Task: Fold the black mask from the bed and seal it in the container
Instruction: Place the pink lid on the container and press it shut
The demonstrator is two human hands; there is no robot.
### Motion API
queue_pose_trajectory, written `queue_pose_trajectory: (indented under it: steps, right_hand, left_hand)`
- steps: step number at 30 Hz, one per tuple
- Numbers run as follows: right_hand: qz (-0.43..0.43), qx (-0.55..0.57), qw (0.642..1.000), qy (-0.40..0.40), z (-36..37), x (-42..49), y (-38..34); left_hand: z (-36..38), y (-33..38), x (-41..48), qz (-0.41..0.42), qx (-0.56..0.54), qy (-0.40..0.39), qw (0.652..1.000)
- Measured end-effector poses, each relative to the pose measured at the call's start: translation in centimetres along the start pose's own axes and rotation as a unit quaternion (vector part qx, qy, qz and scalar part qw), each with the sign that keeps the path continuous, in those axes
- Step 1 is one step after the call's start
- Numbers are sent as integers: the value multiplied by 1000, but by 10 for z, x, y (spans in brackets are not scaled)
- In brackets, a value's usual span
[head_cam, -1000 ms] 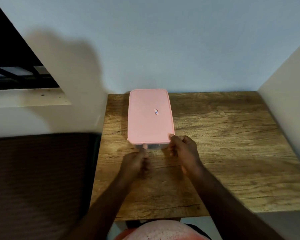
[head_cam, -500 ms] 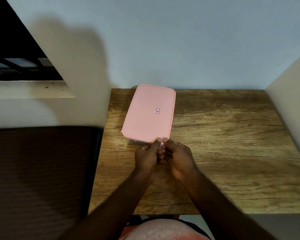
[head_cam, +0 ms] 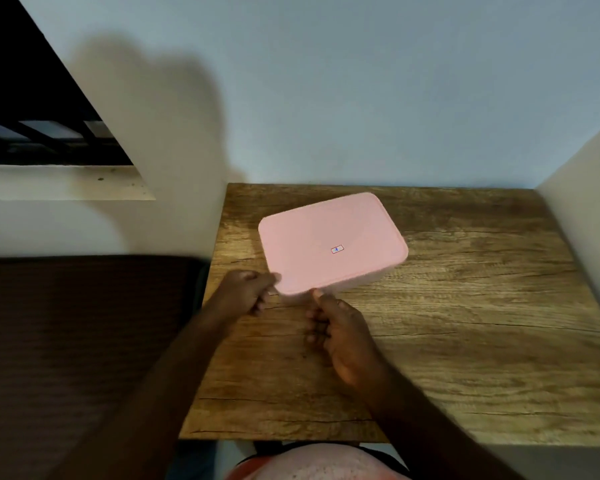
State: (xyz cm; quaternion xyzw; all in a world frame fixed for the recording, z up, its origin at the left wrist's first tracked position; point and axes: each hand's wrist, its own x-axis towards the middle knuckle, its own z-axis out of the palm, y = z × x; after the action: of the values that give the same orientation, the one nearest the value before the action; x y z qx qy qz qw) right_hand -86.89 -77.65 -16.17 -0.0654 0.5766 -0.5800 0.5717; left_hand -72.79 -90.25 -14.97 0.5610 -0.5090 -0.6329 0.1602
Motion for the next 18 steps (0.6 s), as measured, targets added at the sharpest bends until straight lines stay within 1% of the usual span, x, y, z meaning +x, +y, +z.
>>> queue_pose_trajectory:
  steps: [2,4,7,9,11,12,14,16,18]
  right_hand:
    - [-3,8,999,41,-6,5,-6]
    - [-11,36,997,72,-17,6,-11]
    - [-24,40,994,102,-35,3,-11]
    - [-46,29,988,142,-47,0,-13]
    - [-87,19,979,185,-58,1,-21]
    - [-112,17,974,196,-62,2,-26]
    - [-157,5,970,187,-67,4,-38]
    - [-166,-32,973,157,-69,7,-47]
    - [-163,-72,974,139,-68,9,-49]
  left_hand:
    - [-23,8,14,12,-2,69,998]
    - [-34,14,26,30,-33,126,991]
    - [-35,18,29,40,-75,155,984]
    - [-26,12,19,9,-84,171,982]
    - [-10,-4,3,-32,-99,185,977]
    - [4,-12,-7,-45,-110,172,978]
    - [41,-23,-25,-52,-125,101,986]
    - [81,-26,-32,-43,-141,8,989]
    - [116,-18,-29,-45,-170,-55,983]
